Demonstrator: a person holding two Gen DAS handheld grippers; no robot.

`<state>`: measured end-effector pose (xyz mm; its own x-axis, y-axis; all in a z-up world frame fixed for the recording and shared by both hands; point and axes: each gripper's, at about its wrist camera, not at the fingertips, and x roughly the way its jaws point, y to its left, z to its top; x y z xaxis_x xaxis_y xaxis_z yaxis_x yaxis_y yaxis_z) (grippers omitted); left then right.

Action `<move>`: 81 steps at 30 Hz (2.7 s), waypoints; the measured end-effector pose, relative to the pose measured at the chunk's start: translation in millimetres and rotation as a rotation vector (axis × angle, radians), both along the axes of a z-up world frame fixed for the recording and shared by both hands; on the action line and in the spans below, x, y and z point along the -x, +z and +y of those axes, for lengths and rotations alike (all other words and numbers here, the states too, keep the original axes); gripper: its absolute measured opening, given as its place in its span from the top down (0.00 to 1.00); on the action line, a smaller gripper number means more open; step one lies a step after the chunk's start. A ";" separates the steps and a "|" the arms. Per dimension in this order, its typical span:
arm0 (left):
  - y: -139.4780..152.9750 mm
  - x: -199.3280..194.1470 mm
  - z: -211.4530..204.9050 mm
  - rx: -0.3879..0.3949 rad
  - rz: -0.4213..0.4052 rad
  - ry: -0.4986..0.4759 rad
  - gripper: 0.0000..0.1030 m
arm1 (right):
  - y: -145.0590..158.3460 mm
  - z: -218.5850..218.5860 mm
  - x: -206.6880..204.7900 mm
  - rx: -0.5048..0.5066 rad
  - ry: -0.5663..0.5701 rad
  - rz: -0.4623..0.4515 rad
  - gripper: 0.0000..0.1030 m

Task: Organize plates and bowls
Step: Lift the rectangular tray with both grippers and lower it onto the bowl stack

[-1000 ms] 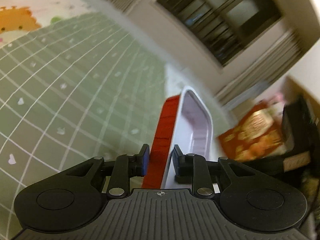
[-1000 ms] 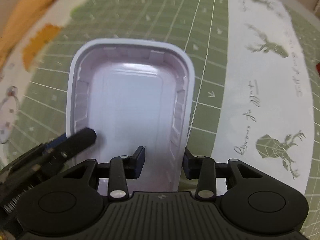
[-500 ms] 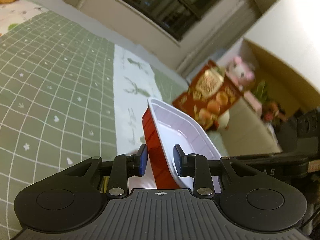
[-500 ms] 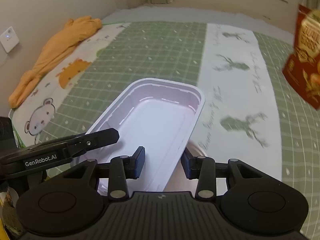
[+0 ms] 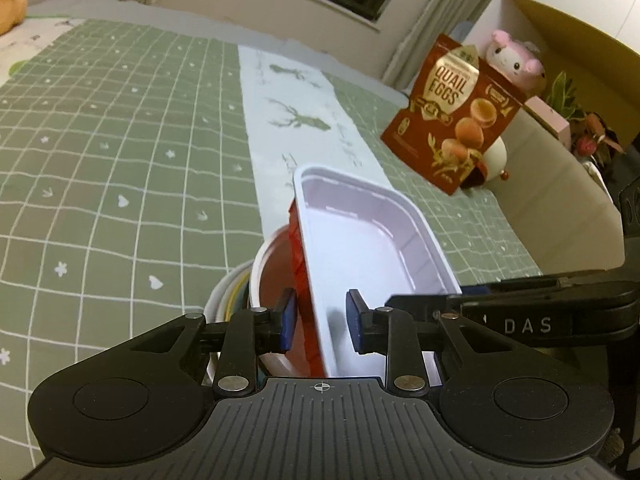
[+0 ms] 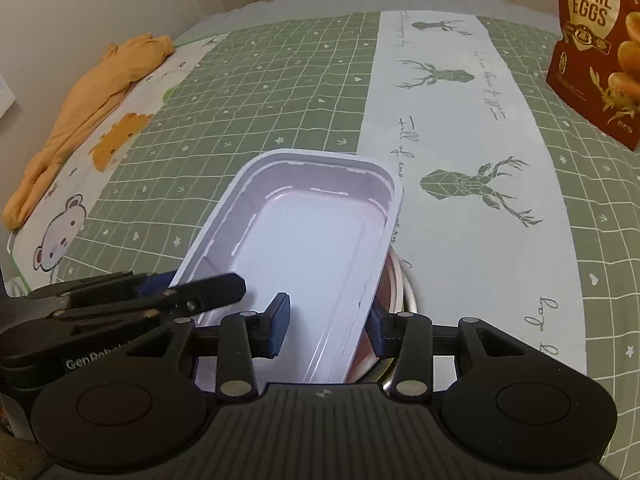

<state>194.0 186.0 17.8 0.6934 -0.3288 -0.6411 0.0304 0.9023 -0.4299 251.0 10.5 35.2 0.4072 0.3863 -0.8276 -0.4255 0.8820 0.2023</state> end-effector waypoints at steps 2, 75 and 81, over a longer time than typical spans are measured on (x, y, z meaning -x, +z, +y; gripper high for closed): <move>0.4 -0.3 1.0 0.004 0.000 0.000 0.73 | -2.0 -0.4 -2.4 -0.007 -0.002 0.008 0.60; 10.7 0.5 41.8 0.163 -0.003 0.013 0.78 | 1.7 -4.3 -16.9 0.023 -0.053 0.002 0.59; 6.4 -3.9 42.1 0.183 0.015 -0.001 0.78 | 2.2 -6.6 -19.7 0.020 -0.072 -0.003 0.59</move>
<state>197.8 228.0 24.1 0.6841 -0.4416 -0.5806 0.0239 0.8091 -0.5872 270.7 4.0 37.4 0.4353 0.3397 -0.8337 -0.3618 0.9140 0.1835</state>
